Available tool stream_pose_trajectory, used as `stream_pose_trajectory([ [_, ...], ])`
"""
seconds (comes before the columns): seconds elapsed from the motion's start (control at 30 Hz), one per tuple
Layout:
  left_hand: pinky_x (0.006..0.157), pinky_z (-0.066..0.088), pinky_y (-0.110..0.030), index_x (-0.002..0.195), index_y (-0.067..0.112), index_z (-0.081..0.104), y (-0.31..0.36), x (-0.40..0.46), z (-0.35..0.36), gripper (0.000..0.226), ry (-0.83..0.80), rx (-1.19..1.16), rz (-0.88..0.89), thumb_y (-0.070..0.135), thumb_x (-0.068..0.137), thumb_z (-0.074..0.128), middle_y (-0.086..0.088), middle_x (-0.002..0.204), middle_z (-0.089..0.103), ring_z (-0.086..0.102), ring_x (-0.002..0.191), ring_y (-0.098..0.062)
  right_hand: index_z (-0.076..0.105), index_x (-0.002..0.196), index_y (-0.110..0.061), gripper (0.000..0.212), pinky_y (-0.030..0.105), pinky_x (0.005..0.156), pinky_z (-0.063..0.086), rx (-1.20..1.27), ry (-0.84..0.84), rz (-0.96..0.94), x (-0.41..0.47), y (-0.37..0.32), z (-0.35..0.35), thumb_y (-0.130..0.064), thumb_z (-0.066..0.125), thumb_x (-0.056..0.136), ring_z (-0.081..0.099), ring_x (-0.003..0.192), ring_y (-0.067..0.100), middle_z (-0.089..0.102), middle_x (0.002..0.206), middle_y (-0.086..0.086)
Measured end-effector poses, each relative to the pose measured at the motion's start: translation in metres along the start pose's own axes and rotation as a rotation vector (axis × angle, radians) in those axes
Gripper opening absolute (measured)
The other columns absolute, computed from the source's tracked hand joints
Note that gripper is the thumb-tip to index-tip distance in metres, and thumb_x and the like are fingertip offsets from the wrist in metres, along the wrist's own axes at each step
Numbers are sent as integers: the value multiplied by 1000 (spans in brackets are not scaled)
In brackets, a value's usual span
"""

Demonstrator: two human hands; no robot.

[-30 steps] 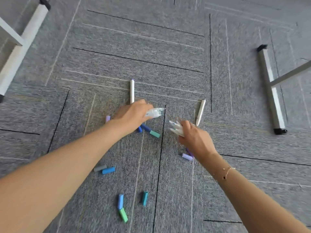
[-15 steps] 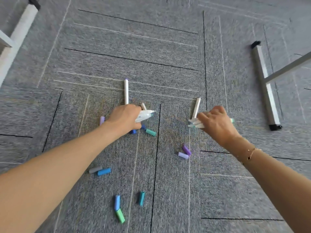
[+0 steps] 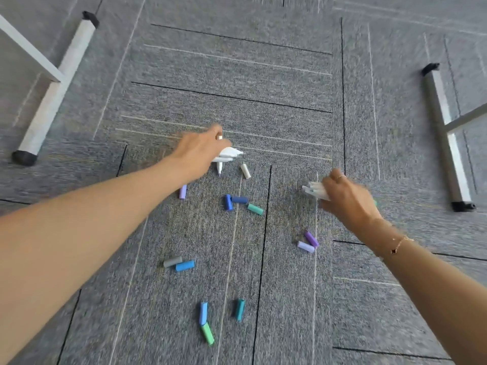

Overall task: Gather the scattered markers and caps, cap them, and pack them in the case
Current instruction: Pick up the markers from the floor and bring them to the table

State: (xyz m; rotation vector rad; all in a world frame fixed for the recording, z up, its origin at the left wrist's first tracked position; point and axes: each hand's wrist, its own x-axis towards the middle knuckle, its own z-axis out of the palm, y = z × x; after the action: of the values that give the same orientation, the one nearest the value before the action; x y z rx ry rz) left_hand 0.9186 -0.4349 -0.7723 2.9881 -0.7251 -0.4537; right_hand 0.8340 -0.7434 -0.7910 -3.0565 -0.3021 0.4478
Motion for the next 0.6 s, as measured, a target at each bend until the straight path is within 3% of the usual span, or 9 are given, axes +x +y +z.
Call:
stream_pose_trajectory([
  [0.1, 53, 47, -23, 130, 14, 53, 12, 5, 14, 61, -25, 3, -2, -17, 77, 53, -15, 145, 35, 56, 66, -16, 49, 116, -6, 35, 28, 68, 57, 35, -35, 57, -1, -12, -6, -27, 59, 90, 60, 76, 16, 58, 114, 9],
  [0.23, 61, 53, -27, 115, 6, 58, 13, 4, 21, 35, 23, -42, -39, -8, 83, 57, -9, 110, 54, 56, 72, -17, 49, 117, -3, 37, 23, 61, 48, 105, 24, 11, -3, -27, -8, -27, 58, 92, 53, 70, 15, 66, 101, 9],
  [0.3, 64, 48, -24, 110, 6, 58, 5, 0, 22, 28, 27, -62, -73, 3, 84, 65, -2, 92, 51, 54, 73, -16, 50, 116, -2, 36, 22, 60, 44, 162, 61, 8, -2, -38, -7, -26, 59, 91, 52, 71, 14, 65, 100, 9],
  [0.4, 61, 43, -24, 108, 7, 56, 0, -10, 20, 32, 8, -208, -170, 19, 82, 71, 0, 90, 52, 52, 71, -16, 52, 114, -4, 31, 21, 59, 42, 366, 140, 89, 1, -60, -7, -21, 60, 90, 52, 68, 14, 64, 95, 8],
  [0.5, 48, 42, -21, 111, 16, 55, 3, -25, 13, 32, 215, -686, -346, 18, 82, 69, 5, 81, 54, 52, 58, -11, 49, 90, -22, 14, 17, 48, 43, 755, 328, 236, 0, -92, -13, -21, 63, 89, 46, 53, 3, 57, 74, -5],
  [0.6, 48, 36, -10, 83, 21, 52, 16, -37, 14, 18, 508, -934, -307, 10, 82, 67, 12, 69, 48, 45, 52, 4, 41, 75, -29, 30, 12, 42, 36, 1094, 479, 371, -2, -129, -12, -12, 63, 87, 37, 44, -1, 50, 63, -9],
])
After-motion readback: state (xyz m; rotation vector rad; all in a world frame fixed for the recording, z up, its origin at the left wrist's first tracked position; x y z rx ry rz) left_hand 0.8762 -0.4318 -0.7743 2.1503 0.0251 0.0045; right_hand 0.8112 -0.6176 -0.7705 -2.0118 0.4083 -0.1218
